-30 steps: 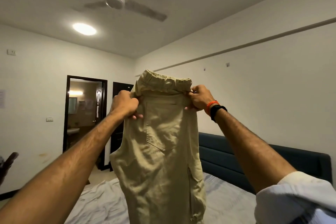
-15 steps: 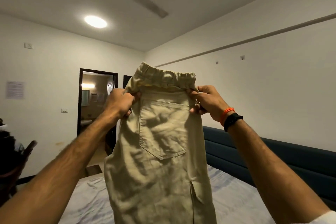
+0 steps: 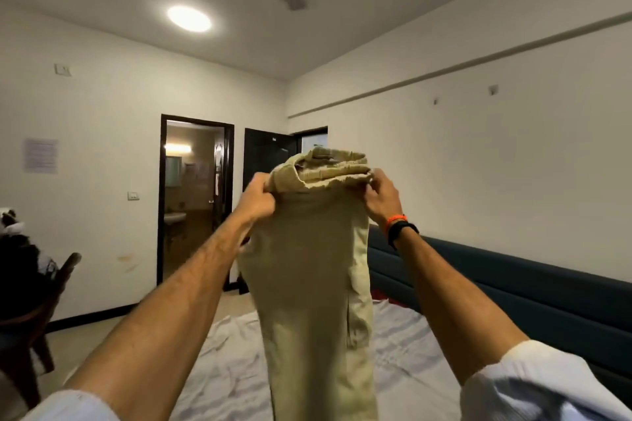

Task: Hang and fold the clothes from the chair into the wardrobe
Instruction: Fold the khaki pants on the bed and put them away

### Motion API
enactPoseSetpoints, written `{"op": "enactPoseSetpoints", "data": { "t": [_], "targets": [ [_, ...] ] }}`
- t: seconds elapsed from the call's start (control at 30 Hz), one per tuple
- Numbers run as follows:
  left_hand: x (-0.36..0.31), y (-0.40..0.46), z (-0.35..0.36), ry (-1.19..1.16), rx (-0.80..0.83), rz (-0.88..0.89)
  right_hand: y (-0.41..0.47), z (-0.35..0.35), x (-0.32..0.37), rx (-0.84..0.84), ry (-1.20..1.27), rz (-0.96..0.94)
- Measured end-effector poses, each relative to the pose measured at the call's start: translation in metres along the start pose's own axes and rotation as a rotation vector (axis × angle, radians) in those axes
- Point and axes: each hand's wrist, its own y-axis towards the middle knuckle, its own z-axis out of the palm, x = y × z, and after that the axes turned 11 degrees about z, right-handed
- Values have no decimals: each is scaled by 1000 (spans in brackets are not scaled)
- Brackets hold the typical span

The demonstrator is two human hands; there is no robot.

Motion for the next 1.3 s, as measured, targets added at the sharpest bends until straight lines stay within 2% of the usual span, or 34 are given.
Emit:
{"op": "enactPoseSetpoints", "data": {
  "t": [0.07, 0.13, 0.23, 0.33, 0.5, 0.63, 0.67, 0.73, 0.93, 1.1, 1.3],
  "targets": [
    [-11, 24, -9, -68, -60, 125, 8, -7, 28, -83, 109, -151],
    [-15, 40, -15, -100, -114, 197, 17, -13, 42, -94, 167, -258],
    [-14, 32, -15, -169, -132, 226, 18, -16, 42, -55, 200, -319],
    [5, 5, -9, -169, -81, 187, -6, -14, 20, 1, 183, -321],
    [76, -79, 6, -124, 55, 15, -90, 12, -62, 178, 192, -97],
    [147, -206, 22, -104, 265, -244, -203, 37, -143, 342, 77, 128],
    [170, -261, 26, -101, 314, -362, -251, 45, -172, 402, 35, 224],
    [193, -306, 33, -101, 341, -411, -290, 53, -202, 446, -4, 283],
    [240, -492, 45, -102, 469, -751, -459, 68, -269, 626, -158, 603],
    [243, -587, 40, -12, 631, -813, -548, 62, -281, 730, -224, 766],
    [233, -666, 32, 14, 701, -840, -618, 47, -276, 827, -328, 811]
  ]
}}
